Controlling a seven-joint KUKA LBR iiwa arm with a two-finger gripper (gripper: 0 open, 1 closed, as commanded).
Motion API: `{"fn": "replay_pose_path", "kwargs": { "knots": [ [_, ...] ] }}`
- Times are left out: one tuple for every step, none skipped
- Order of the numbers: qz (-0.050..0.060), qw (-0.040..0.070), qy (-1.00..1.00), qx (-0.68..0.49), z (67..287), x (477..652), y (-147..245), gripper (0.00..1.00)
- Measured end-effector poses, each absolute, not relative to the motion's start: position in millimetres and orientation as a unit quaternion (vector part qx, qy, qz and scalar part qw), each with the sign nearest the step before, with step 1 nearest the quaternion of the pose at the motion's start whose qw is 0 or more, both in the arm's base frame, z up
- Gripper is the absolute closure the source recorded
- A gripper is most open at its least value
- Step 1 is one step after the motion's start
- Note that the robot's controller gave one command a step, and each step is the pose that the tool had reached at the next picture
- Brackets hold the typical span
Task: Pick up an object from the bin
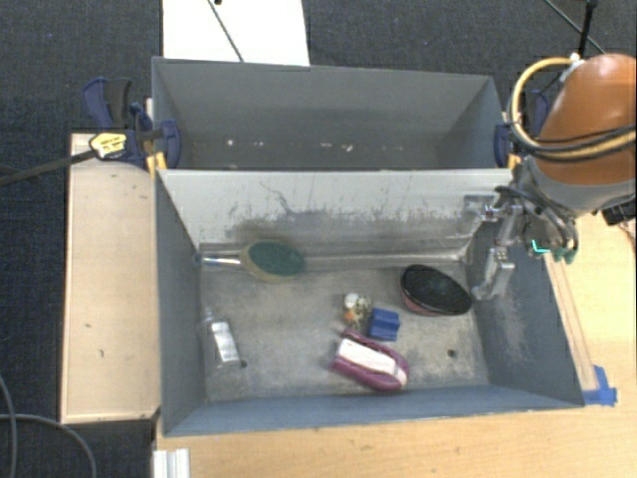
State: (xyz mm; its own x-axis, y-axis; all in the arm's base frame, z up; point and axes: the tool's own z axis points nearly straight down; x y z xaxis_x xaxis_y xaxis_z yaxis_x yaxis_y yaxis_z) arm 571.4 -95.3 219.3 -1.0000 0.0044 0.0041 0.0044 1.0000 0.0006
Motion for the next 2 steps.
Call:
{"fn": "replay_pose_path", "kwargs": {
  "knots": [
    [-0.001, 0.002, -1.000, -0.030, 66.4, 571.5, -67.3, 0.00],
    [0.000, -0.001, -1.000, -0.028, 70.3, 573.4, -68.5, 1.00]
  ]
}}
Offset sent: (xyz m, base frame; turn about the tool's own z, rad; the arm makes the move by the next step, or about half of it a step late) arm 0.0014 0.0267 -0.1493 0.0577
